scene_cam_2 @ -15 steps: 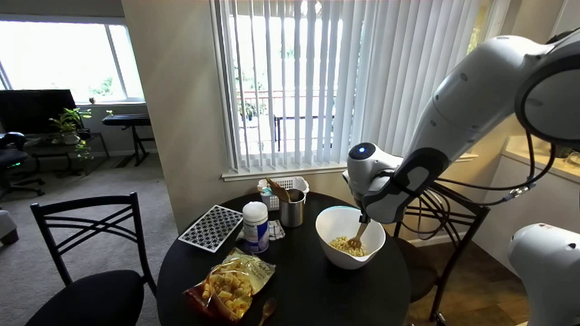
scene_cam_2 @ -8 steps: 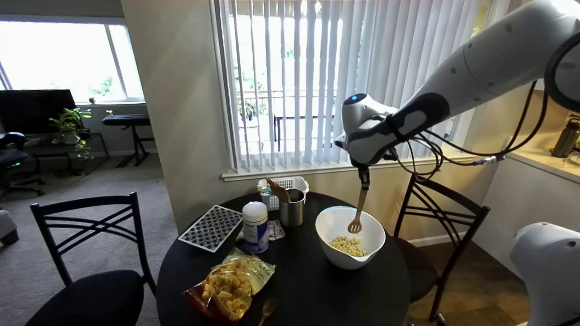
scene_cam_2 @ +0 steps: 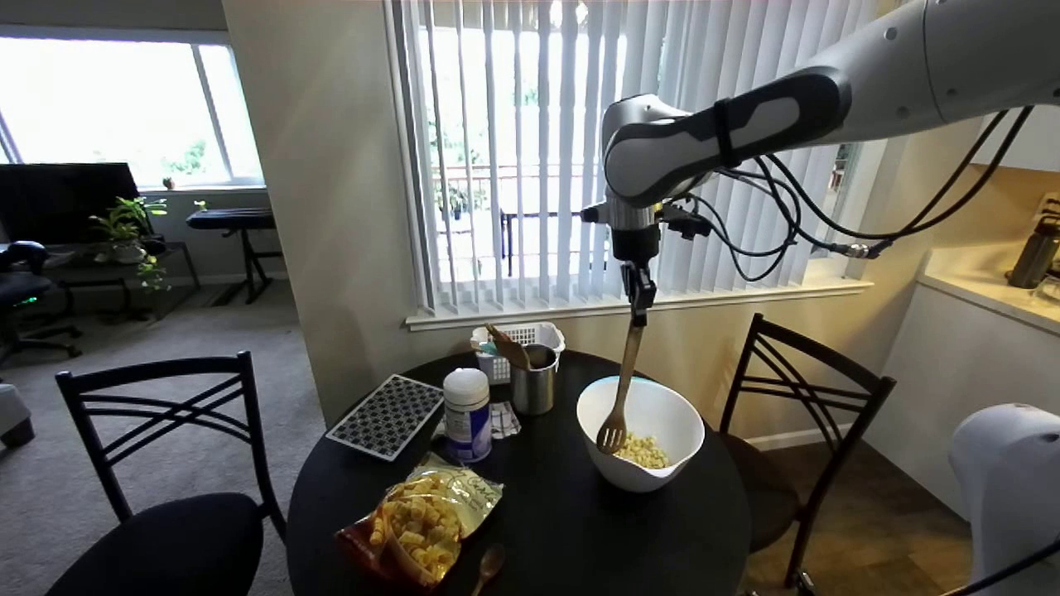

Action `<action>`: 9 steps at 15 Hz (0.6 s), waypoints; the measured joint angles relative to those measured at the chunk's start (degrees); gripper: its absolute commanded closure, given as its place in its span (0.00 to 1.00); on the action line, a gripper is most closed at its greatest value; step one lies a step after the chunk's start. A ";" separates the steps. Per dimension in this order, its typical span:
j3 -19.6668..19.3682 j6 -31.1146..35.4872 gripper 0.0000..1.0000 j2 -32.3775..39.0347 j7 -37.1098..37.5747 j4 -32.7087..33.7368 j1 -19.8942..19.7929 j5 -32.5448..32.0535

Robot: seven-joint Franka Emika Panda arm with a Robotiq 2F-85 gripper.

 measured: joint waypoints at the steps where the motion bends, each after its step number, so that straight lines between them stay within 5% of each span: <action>1: 3.30 -0.25 0.95 0.37 -1.42 0.00 -4.21 0.40; 9: 23.65 -0.17 0.95 1.59 -19.60 7.04 -39.90 0.46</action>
